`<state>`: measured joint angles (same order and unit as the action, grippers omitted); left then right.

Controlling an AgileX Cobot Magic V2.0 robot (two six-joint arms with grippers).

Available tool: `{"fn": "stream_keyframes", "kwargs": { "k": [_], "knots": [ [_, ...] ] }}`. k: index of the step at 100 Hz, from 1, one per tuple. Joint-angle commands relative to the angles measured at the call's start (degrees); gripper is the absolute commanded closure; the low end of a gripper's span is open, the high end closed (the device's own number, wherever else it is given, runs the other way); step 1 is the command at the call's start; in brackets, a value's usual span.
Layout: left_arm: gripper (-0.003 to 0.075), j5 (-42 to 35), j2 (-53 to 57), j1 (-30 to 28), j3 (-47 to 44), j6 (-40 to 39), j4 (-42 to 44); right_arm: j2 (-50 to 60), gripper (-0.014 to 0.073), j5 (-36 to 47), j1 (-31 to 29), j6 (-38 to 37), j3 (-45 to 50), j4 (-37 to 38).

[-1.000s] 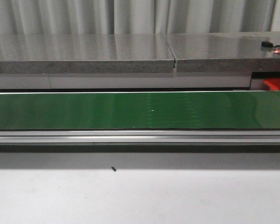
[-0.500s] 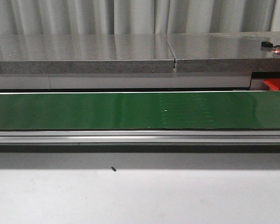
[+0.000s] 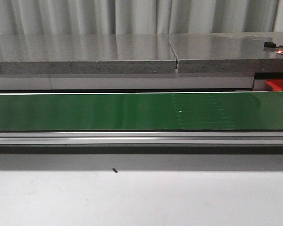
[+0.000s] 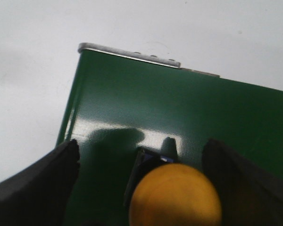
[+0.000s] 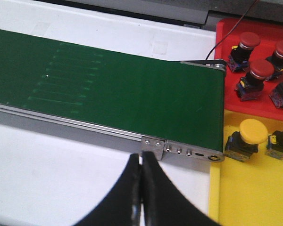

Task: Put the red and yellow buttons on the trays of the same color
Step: 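Move the left gripper over the second yellow button on the table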

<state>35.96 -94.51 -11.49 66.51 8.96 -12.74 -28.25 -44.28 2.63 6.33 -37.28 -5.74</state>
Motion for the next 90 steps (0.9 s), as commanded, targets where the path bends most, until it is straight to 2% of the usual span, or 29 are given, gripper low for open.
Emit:
{"fn": "stream_keyframes", "kwargs": {
  "k": [1,44,64,90],
  "knots": [
    [0.0167,-3.06,2.65,1.12,2.11,0.16,-0.54,-0.21,0.0663,3.61,-0.29,0.04,-1.47,0.06],
    [0.0167,-2.71,4.53,2.23,8.31,0.16,-1.30,-0.21,0.0663,3.61,-0.29,0.04,-1.47,0.06],
    [0.0167,-3.35,4.53,-0.95,11.84,0.16,-1.09,-0.21,0.0663,3.61,-0.29,0.04,-1.47,0.06],
    [0.0167,-6.14,3.95,-8.61,12.43,0.16,-0.76,-0.21,0.0663,3.61,-0.29,0.04,-1.47,0.06]
  ]
}}
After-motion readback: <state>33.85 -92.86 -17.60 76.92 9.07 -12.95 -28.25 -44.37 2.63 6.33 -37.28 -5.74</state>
